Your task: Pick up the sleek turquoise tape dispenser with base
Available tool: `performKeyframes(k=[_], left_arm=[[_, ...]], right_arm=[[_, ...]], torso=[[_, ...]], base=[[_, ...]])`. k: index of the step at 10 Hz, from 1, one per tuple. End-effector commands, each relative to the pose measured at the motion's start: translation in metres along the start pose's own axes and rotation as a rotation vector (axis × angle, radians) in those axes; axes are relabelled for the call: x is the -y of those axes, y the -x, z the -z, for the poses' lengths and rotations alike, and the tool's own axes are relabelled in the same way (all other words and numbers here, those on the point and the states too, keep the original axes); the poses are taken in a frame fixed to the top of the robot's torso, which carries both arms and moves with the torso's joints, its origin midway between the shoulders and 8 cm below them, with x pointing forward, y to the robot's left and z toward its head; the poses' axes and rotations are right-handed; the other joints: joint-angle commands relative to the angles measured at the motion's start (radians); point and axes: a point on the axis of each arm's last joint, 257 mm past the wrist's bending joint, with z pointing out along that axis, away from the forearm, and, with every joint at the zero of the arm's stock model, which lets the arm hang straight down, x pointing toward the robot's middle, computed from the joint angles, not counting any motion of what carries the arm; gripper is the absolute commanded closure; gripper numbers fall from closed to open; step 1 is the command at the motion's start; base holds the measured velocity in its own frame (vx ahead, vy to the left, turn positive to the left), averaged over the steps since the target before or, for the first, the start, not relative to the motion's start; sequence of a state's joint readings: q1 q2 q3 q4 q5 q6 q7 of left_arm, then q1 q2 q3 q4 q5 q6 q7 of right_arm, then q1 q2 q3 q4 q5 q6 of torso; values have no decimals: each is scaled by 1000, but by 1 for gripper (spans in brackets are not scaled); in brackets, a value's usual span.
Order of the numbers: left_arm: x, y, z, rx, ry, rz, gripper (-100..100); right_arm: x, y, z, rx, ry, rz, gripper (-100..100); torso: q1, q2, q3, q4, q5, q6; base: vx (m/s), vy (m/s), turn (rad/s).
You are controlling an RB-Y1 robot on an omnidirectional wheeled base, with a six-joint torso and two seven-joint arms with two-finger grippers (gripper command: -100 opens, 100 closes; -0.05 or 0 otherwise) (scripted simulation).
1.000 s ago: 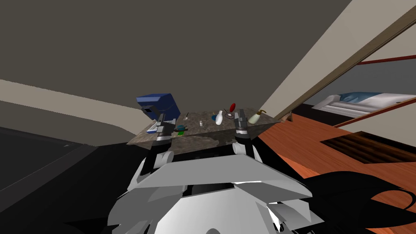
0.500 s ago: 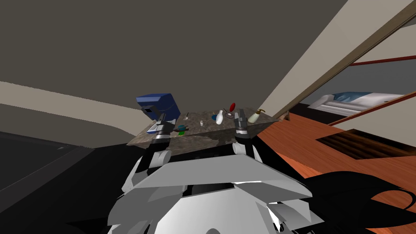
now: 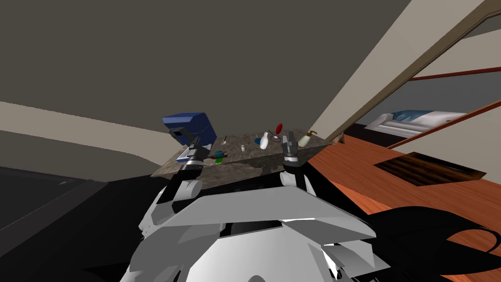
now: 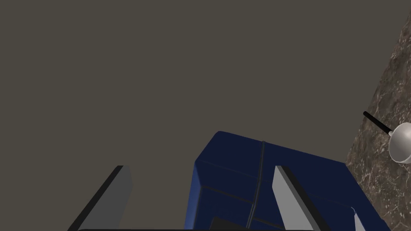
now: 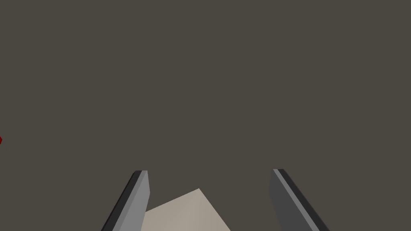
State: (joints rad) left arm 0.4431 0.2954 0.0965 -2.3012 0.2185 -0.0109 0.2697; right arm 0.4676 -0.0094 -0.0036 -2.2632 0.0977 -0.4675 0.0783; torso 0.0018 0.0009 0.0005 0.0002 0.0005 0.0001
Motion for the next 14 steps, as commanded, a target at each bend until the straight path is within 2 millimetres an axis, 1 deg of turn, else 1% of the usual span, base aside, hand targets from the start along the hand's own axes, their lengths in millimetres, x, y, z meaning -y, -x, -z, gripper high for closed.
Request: performKeyframes(k=[1,2,3,4,5,6,7,8,10,11,12,13,14], left_arm=[[-9,4,0,9,44,8,-100],[-9,10,-3,8,62,22,-100],[-16,12,-3,16,90,22,-100],[-19,12,-2,19,100,22,-100],[-21,19,-4,23,129,36,-100],[-27,20,-4,30,152,36,-100],[-29,21,-3,32,157,36,-100],[-33,28,-5,40,192,51,-100],[-39,30,-4,47,216,50,-100],[-43,37,-5,57,248,66,-100],[-49,39,-3,66,275,66,-100],[-51,46,-4,73,297,83,-100],[-57,47,-2,82,323,82,-100]], right_arm=[[0,0,0,0,0,0,0],[0,0,0,0,0,0,0],[0,0,0,0,0,0,0],[0,0,0,0,0,0,0],[0,0,0,0,0,0,0],[0,0,0,0,0,0,0],[0,0,0,0,0,0,0],[0,0,0,0,0,0,0],[0,0,0,0,0,0,0],[0,0,0,0,0,0,0],[0,0,0,0,0,0,0],[0,0,0,0,0,0,0],[0,0,0,0,0,0,0]], torso=[[0,0,0,0,0,0],[0,0,0,0,0,0],[0,0,0,0,0,0],[0,0,0,0,0,0],[-1,-1,0,0,0,0],[-1,-1,0,0,0,0],[-1,-1,0,0,0,0],[-1,-1,0,0,0,0],[-1,-1,0,0,0,0],[-1,-1,-1,0,0,0],[-1,-1,-1,0,0,0],[-1,-1,-1,0,0,0],[-1,-1,-1,0,0,0]], base=[[-10,24,-34],[-12,26,-69],[-13,27,-38],[-6,13,4],[-10,10,-74],[-11,15,-44],[-4,11,6],[-5,14,-76],[-5,13,-24],[-3,10,-105],[-5,14,-47],[-5,17,-65],[-3,15,-50]])
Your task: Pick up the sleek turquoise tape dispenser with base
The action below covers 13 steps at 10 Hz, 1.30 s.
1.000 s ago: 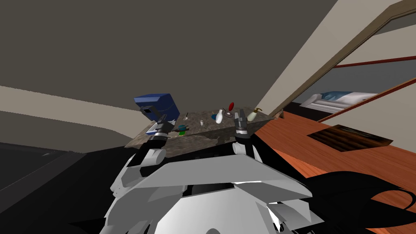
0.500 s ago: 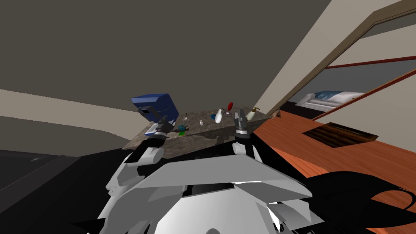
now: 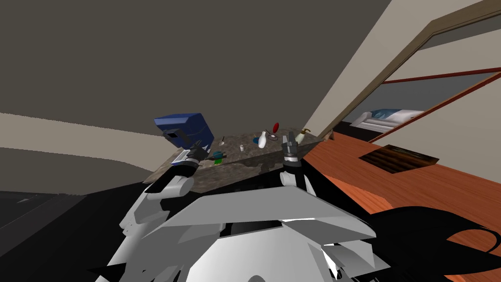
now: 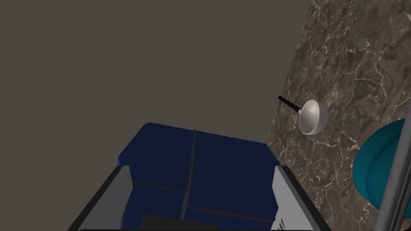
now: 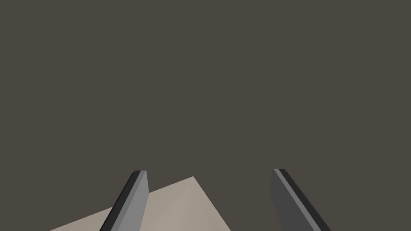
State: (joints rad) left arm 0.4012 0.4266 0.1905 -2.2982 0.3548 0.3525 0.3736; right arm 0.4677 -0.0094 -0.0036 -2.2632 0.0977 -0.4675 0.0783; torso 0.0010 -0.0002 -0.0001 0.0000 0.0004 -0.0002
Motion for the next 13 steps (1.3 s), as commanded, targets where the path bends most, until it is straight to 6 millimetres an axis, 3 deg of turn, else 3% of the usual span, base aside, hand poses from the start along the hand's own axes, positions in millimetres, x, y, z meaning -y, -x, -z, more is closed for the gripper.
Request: performKeyframes(k=[1,13], left_arm=[[-8,4,0,13,34,3,-100],[-51,48,4,126,285,82,-100]], right_arm=[[0,0,0,0,0,0,0],[0,0,0,0,0,0,0]], torso=[[0,0,0,0,0,0],[-1,0,0,0,0,0]], base=[[0,6,-5],[1,5,-51]])
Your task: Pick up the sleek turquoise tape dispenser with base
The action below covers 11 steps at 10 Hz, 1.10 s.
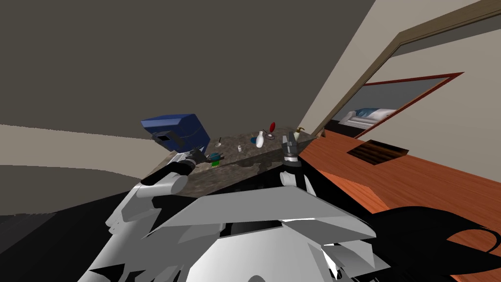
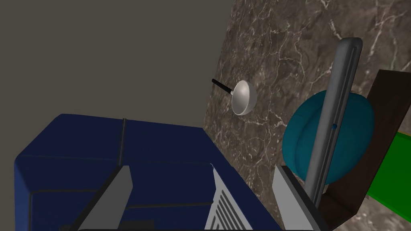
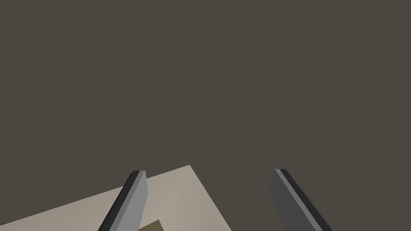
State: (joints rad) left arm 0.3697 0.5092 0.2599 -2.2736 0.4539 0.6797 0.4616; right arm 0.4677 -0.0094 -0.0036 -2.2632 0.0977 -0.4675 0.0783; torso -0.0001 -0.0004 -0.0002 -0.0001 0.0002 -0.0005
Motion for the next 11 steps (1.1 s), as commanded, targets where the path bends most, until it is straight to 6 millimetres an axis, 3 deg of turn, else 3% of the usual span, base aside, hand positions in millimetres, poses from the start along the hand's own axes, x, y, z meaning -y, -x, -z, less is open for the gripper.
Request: performKeyframes(k=[1,11], left_arm=[[-4,10,0,22,39,22,-100],[-40,51,8,146,243,89,-100]], right_arm=[[0,0,0,0,0,0,0],[0,0,0,0,0,0,0]], torso=[[0,0,0,0,0,0],[0,-1,0,0,0,0]], base=[[3,-2,-105],[6,-2,-52]])
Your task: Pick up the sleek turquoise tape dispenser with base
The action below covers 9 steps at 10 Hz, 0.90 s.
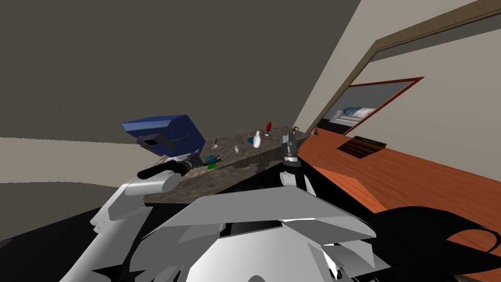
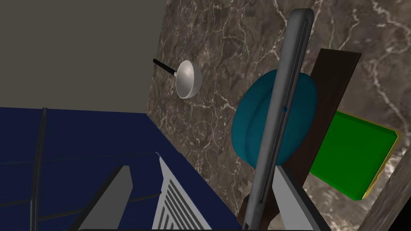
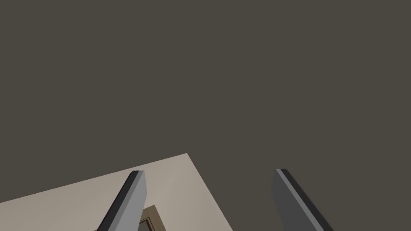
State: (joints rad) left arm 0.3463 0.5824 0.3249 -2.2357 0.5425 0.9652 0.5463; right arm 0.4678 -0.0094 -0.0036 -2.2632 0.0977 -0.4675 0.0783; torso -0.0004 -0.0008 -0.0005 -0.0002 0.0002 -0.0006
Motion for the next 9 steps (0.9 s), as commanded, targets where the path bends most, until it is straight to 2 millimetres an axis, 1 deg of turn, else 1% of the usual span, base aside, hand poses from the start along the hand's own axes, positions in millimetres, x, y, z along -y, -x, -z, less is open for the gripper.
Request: performKeyframes(k=[1,2,3,4,5,6,7,8,9], left_arm=[[-3,10,1,28,36,23,-100],[-9,14,1,42,60,23,-100],[-9,22,2,62,80,44,-100],[-14,25,3,76,102,44,-100],[-16,26,3,80,108,44,-100],[-17,35,5,104,134,65,-100],[-22,38,6,117,154,65,-100],[-21,46,8,138,172,85,-100],[-27,49,9,153,194,85,-100]], right_arm=[[0,0,0,0,0,0,0],[0,0,0,0,0,0,0],[0,0,0,0,0,0,0],[0,0,0,0,0,0,0],[0,0,0,0,0,0,0],[0,0,0,0,0,0,0],[0,0,0,0,0,0,0],[0,0,0,0,0,0,0],[0,0,0,0,0,0,0]], torso=[[0,0,0,0,0,0],[0,0,0,0,0,0],[0,-1,0,0,0,0],[0,-1,-1,0,0,1],[0,-1,-1,0,0,0],[0,0,0,0,0,0],[-1,-1,0,0,0,0],[-1,-1,0,0,0,0],[-1,-1,-1,0,0,0]], base=[[15,-6,-84],[15,-6,-66],[21,-11,-118],[20,-7,-48],[9,-4,19],[16,-13,-103],[16,-10,-59],[24,-18,-100],[24,-12,-46]])
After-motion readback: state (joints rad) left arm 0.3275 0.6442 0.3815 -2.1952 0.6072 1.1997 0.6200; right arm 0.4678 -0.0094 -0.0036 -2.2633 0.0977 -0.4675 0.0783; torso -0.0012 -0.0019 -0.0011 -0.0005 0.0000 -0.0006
